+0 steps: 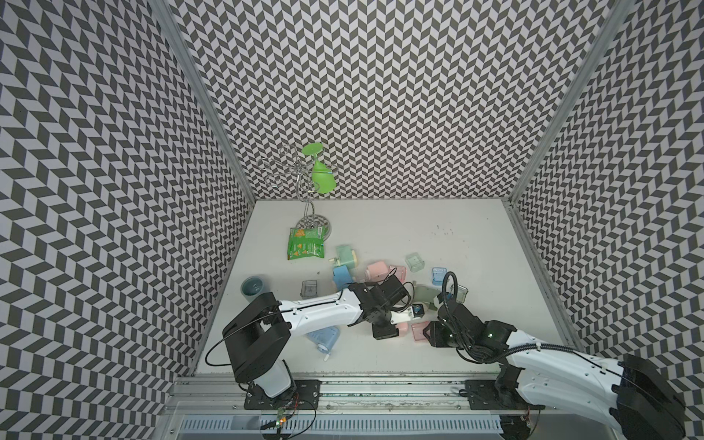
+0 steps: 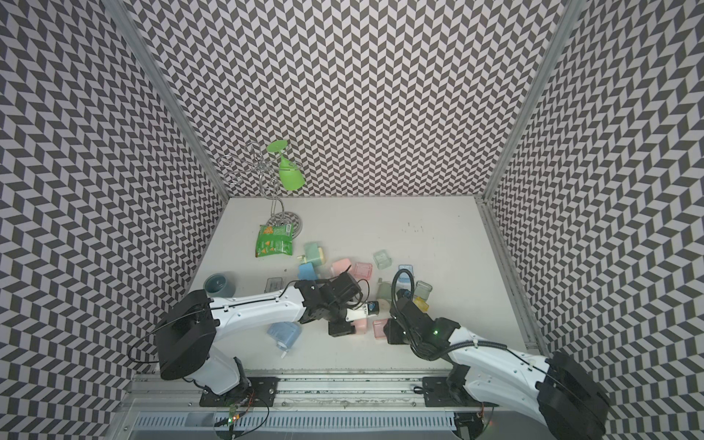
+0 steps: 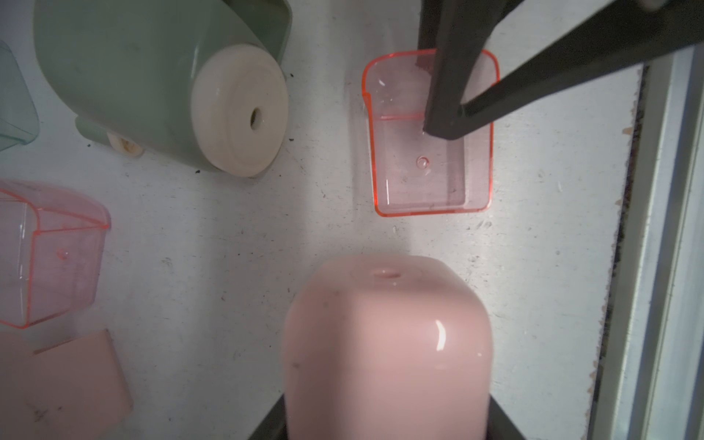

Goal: Put the tray back into the pencil sharpener
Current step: Place the pencil sharpener at the center of the board.

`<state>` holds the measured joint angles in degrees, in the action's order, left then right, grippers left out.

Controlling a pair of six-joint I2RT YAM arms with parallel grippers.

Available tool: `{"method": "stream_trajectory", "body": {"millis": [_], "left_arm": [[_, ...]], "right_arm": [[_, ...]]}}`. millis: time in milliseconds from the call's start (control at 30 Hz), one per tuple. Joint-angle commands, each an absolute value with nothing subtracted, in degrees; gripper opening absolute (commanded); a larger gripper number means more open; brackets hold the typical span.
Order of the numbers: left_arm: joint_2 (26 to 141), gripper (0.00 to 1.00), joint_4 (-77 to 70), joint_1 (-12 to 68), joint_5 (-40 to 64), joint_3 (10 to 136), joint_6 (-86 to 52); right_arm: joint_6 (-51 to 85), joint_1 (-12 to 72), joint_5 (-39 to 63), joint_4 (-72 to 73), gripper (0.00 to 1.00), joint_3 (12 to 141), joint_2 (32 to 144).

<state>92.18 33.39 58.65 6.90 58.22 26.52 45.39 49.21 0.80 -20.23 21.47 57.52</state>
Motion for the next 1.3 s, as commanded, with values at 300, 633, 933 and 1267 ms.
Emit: {"method": "stream_trajectory", "body": {"millis": [300, 633, 933, 1267], "left_arm": [[89.82, 0.69, 30.31, 59.06, 6.06, 57.68, 26.72], [90.59, 0.56, 31.07, 59.02, 7.07, 58.18, 27.55], [90.10, 0.53, 30.93, 59.06, 9.00, 57.74, 27.69], [89.83, 0.53, 30.10, 59.06, 10.98, 57.53, 28.03]], "right_arm": [[46.32, 48.88, -1.84, -17.21, 0.40, 20.81, 54.71], [45.00, 48.73, -2.16, -16.26, 0.34, 21.08, 56.62], [45.21, 48.77, 1.10, -13.83, 0.26, 21.81, 59.69], [47.03, 48.77, 1.83, -13.42, 0.24, 22.94, 61.40]]}}
